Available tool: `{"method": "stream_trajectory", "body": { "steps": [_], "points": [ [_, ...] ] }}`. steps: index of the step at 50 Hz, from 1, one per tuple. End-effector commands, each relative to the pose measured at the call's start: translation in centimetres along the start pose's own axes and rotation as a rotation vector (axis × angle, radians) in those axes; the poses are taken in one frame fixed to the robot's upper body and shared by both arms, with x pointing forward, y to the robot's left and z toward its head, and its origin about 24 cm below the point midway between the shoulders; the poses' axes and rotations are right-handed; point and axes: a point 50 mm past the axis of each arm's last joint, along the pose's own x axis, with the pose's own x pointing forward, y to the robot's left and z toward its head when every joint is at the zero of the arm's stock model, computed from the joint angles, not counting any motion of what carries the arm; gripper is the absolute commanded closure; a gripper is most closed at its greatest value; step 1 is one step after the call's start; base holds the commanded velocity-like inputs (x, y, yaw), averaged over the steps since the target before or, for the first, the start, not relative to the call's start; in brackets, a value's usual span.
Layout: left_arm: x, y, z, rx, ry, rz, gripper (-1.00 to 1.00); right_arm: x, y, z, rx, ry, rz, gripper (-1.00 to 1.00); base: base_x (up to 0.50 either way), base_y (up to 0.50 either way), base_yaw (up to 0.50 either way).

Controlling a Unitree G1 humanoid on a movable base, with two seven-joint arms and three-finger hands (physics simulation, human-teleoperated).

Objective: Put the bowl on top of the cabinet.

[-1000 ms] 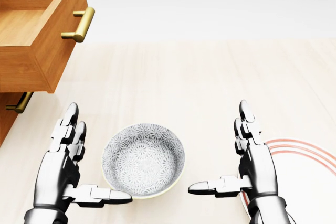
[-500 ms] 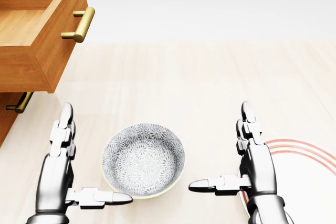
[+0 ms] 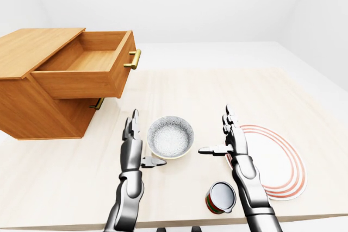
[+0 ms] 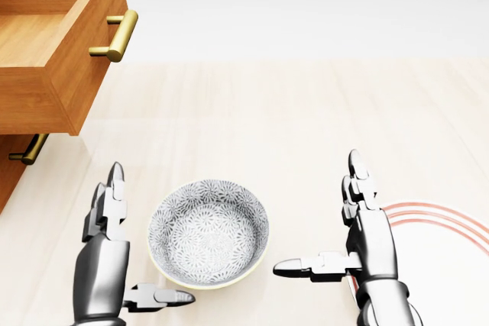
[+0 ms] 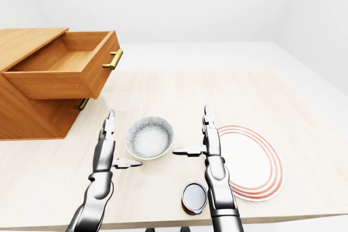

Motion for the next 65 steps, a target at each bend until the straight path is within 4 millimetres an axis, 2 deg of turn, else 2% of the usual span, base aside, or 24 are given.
{"method": "stream_trajectory", "body": {
  "steps": [1,3,4,12,18,31,32,34,38,48,51,54,59,62,65],
  "points": [
    [0.5,-1.6,-0.2,0.166,-0.047,0.038,-1.00,0.2,0.1,-0.3,-0.003,0.008,-0.001,-1.00,0.00,0.00,0.00],
    [0.4,-1.9,-0.1,0.183,-0.055,0.040,-1.00,0.2,0.0,-0.3,-0.004,0.008,-0.002,-1.00,0.00,0.00,0.00],
    [0.5,-1.9,0.1,0.252,-0.098,0.095,-1.00,0.3,0.0,-0.4,-0.003,0.010,-0.002,-1.00,0.00,0.00,0.00],
    [-0.1,-4.1,1.1,0.408,-0.219,0.003,-1.00,0.4,-0.1,-0.5,-0.003,0.014,-0.008,-1.00,0.00,0.00,0.00],
    [-0.7,-6.0,0.9,0.502,-0.271,-0.086,-1.00,0.4,-0.3,-0.5,0.000,0.015,-0.015,-1.00,0.00,0.00,0.00],
    [-1.5,-7.5,1.0,0.582,-0.339,-0.159,-1.00,0.5,-0.6,-0.6,0.003,0.015,-0.027,-1.00,0.00,0.00,0.00],
    [-1.4,-7.4,0.9,0.582,-0.336,-0.157,0.86,0.4,-0.6,-0.5,0.002,0.014,-0.027,-1.00,0.00,0.00,0.00],
    [-1.3,-7.1,0.8,0.586,-0.335,-0.151,1.00,0.4,-0.6,-0.4,0.001,0.011,-0.028,-1.00,0.00,0.00,0.00],
    [-1.1,-6.5,1.0,0.565,-0.324,-0.116,1.00,0.4,-0.5,-0.5,0.000,0.012,-0.024,-1.00,0.00,0.00,0.00],
    [-0.9,-6.3,0.9,0.564,-0.316,-0.111,0.99,0.3,-0.4,-0.4,0.003,0.006,-0.016,-1.00,0.00,0.00,0.00],
    [-0.5,-5.7,1.4,0.543,-0.316,-0.072,0.98,0.3,-0.4,-0.4,0.003,0.009,-0.015,-1.00,0.00,0.00,0.00],
    [0.6,-4.1,2.4,0.484,-0.313,0.017,0.98,0.3,-0.4,-0.5,0.003,0.010,-0.013,-1.00,0.00,0.00,0.00],
    [2.5,0.5,5.9,0.304,-0.350,0.262,0.98,0.3,-0.3,-0.4,0.000,0.008,-0.009,-1.00,0.00,0.00,0.00],
    [3.5,2.7,8.1,0.221,-0.390,0.282,0.98,0.3,-0.1,-0.5,-0.003,0.009,-0.002,-1.00,0.00,0.00,0.00],
    [4.0,3.9,9.3,0.186,-0.426,0.290,0.98,0.3,0.0,-0.5,-0.004,0.013,0.002,-1.00,0.00,0.00,0.00]
  ]
}}
